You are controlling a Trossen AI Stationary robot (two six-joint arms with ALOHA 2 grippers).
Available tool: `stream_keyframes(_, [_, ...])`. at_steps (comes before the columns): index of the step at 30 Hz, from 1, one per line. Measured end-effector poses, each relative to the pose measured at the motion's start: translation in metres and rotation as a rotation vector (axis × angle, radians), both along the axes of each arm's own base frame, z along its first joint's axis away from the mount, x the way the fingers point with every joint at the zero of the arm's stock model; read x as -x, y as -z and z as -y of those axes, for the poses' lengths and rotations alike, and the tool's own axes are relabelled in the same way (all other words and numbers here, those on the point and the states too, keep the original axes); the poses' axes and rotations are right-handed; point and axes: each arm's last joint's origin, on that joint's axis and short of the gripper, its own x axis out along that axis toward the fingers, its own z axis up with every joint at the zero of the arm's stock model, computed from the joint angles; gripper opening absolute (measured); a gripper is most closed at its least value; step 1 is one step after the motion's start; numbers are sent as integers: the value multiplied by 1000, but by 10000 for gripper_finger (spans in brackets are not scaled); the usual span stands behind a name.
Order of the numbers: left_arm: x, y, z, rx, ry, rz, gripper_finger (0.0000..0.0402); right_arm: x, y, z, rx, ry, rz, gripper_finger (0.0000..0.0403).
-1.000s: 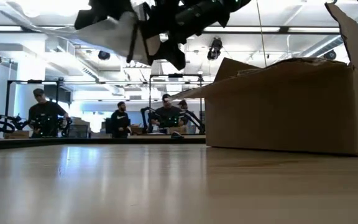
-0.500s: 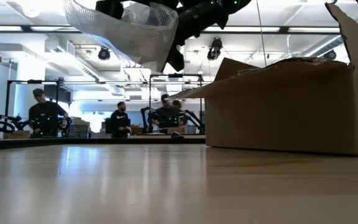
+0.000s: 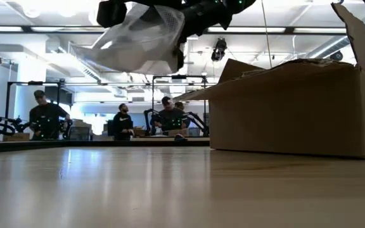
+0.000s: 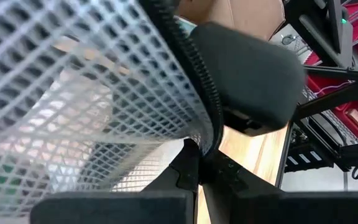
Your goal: Unpack boxes
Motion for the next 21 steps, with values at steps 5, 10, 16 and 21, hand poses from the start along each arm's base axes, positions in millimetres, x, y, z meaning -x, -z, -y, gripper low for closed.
stream_keyframes(5, [0, 0, 0, -5, 3, 0, 0, 10, -18, -2, 22, -16, 42, 287])
stream_keyframes(10, [0, 0, 0, -9, 1, -6, 0, 22, -30, -1, 42, -19, 31, 279])
stream_keyframes(16, [2, 3, 0, -10, 6, -34, 0, 39, -35, 6, 104, -4, -40, 279])
stream_keyframes(21, [6, 8, 0, -6, 18, -103, 0, 50, -31, 17, 181, 43, -133, 281])
